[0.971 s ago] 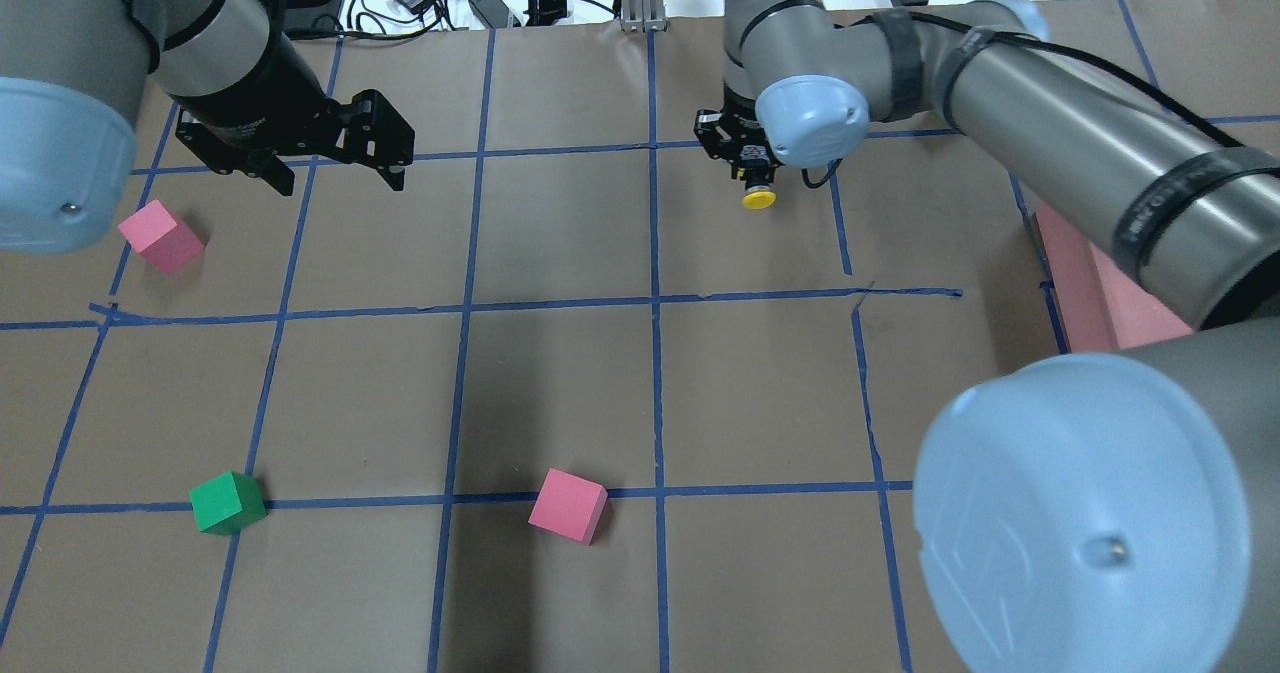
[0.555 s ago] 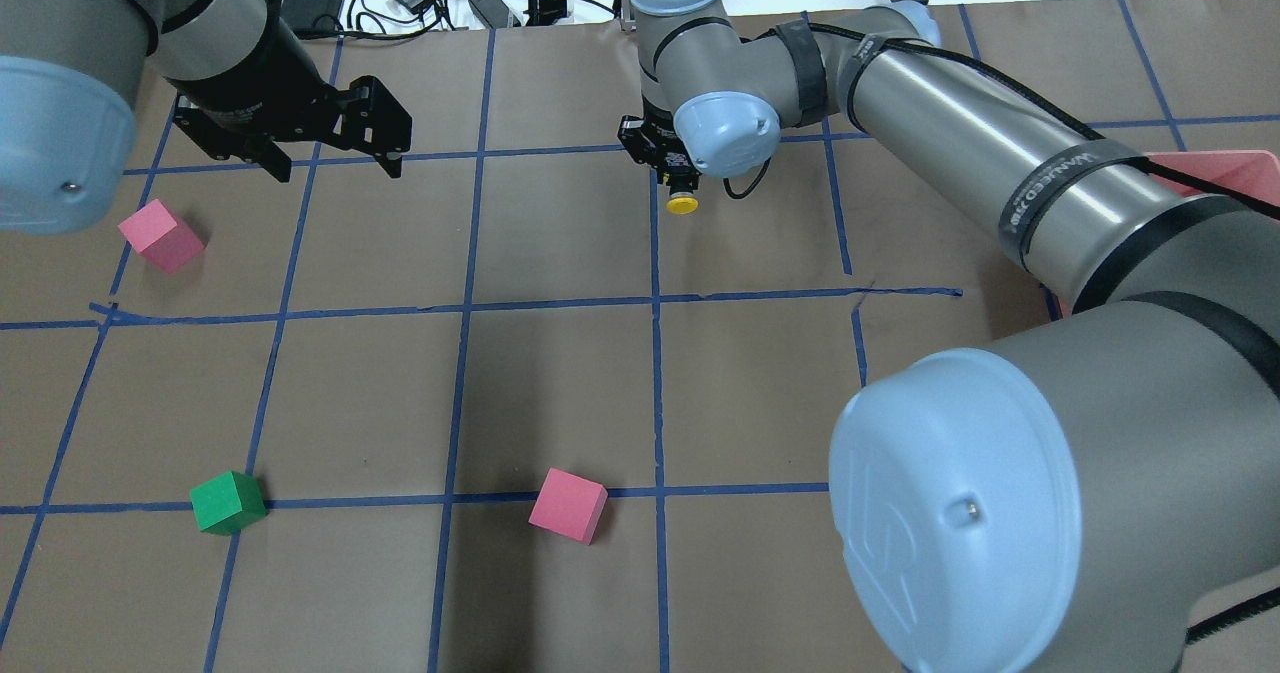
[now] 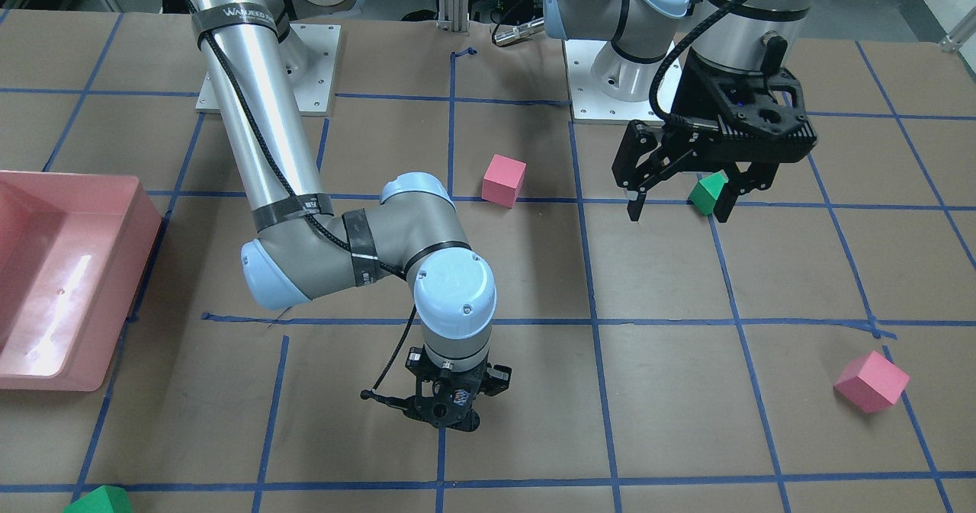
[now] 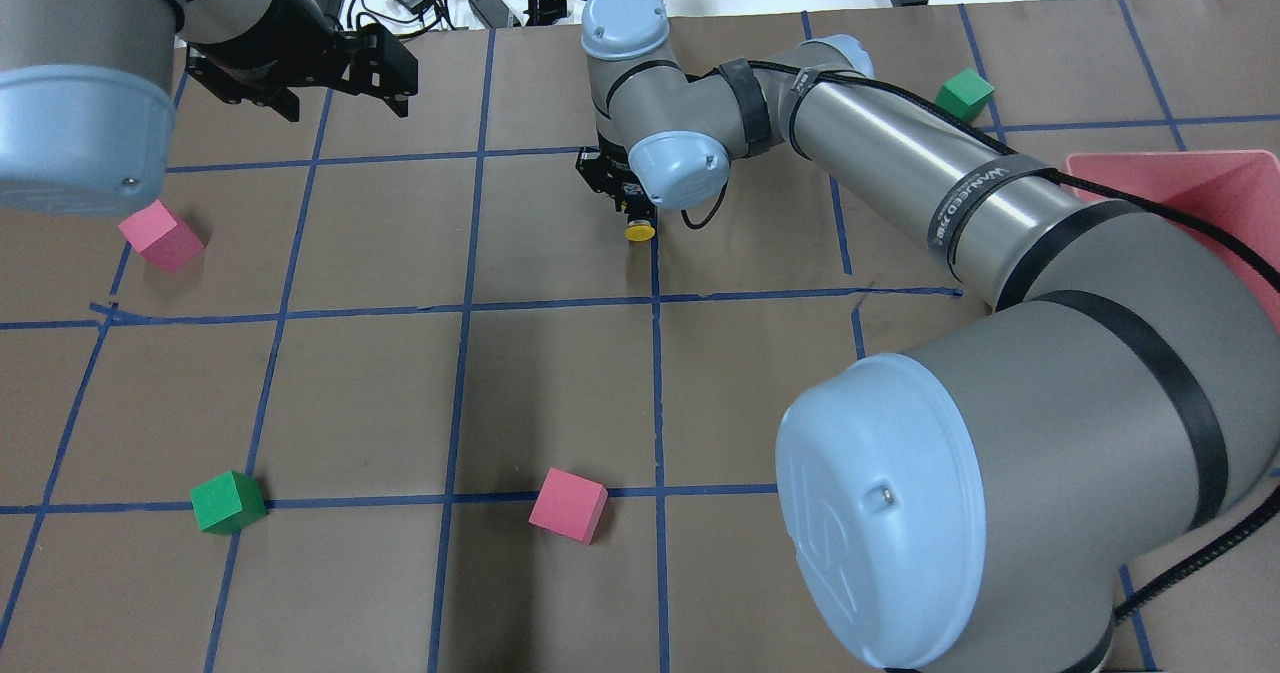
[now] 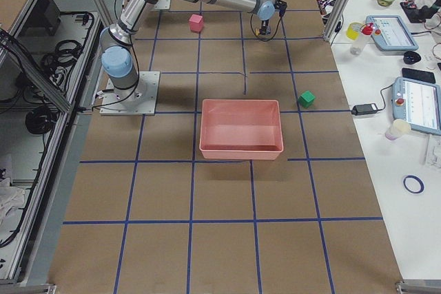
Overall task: Align button upright
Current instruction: 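Set the button down on its side and withdraw the right gripper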
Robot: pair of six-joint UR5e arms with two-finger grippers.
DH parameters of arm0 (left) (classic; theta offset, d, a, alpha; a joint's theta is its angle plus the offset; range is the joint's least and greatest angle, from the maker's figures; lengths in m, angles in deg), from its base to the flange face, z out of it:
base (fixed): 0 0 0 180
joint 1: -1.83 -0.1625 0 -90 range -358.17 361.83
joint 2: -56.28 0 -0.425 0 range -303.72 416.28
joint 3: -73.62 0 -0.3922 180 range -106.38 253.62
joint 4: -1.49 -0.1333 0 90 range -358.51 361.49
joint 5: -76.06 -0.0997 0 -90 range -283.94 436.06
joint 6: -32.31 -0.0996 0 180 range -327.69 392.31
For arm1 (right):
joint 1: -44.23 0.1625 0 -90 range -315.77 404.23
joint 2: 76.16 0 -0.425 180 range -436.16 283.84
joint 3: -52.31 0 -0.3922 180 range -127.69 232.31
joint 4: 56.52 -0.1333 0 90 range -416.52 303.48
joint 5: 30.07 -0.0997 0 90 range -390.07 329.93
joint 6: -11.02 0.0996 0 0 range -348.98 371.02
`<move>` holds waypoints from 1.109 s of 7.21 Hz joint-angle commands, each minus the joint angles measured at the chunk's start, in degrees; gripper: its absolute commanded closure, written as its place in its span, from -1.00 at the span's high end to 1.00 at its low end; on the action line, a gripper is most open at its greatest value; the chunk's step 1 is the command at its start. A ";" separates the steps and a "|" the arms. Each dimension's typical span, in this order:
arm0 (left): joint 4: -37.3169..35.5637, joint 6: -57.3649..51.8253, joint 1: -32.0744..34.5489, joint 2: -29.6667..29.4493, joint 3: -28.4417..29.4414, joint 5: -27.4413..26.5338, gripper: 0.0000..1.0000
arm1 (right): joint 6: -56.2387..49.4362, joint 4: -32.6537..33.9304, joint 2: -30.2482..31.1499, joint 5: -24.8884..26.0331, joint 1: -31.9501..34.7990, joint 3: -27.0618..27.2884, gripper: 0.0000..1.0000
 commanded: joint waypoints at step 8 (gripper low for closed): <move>-27.80 16.38 14.11 4.48 -27.39 -8.82 1.00 | -14.00 -1.32 17.03 0.36 -11.14 12.23 1.00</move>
